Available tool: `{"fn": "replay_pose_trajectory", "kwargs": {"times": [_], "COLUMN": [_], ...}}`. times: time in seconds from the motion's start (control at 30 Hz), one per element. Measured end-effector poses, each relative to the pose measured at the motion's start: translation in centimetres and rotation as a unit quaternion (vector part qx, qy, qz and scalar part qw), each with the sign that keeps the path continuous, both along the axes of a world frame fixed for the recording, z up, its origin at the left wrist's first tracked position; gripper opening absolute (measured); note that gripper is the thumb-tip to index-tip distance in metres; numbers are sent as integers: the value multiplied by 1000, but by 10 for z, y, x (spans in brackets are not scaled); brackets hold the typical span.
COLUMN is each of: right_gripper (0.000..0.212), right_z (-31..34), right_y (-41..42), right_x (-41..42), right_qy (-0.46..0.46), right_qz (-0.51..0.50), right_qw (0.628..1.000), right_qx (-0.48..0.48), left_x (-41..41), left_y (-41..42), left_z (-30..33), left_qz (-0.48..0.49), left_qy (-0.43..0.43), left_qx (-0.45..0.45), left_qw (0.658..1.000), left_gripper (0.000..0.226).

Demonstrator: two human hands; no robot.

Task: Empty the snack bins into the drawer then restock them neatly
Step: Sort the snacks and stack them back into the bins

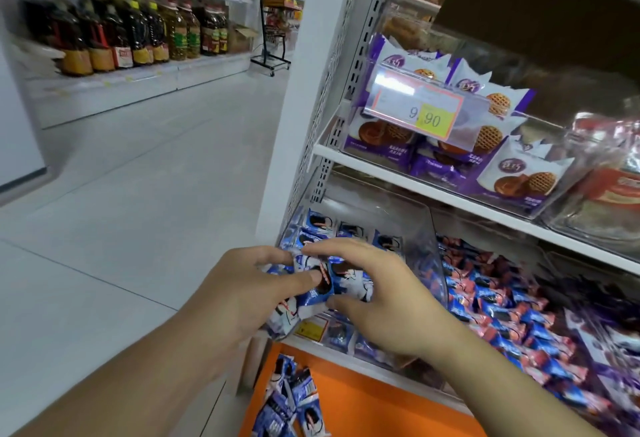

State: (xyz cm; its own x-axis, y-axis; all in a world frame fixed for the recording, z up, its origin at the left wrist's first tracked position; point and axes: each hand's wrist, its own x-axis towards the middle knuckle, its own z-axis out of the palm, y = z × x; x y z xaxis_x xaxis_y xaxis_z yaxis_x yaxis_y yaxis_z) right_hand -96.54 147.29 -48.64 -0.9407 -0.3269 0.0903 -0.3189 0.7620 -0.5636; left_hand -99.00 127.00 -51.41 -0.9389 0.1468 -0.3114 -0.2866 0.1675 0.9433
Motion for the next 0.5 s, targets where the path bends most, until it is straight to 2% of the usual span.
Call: {"fn": "replay_pose_trajectory", "kwargs": {"times": [0.13,0.23,0.33,0.43,0.5], "right_gripper": [55,46,47,52,47], "right_z": [-16,-42,-68,-83,-88], "right_y": [-2,-4,-10,-12,-9], "right_x": [-23,-56,-92,-112,-116], "right_qy": [33,72,53,4,2], "right_qz": [-83,-173,-236,-246,-224], "right_qw": [996,981,968,965,967], "right_qx": [1,50,73,91,125], "left_x": [-7,-6,-5,-5,-7], "left_y": [-3,-2,-2,-2,-2], "left_z": [-6,-4,-3,-2,-3], "left_qz": [29,15,-6,-11,-19], "left_qy": [4,24,34,35,28], "left_qx": [-4,-22,-18,-12,-8], "left_qw": [1000,999,999,999,999], "left_gripper": [34,31,28,24,23]}}
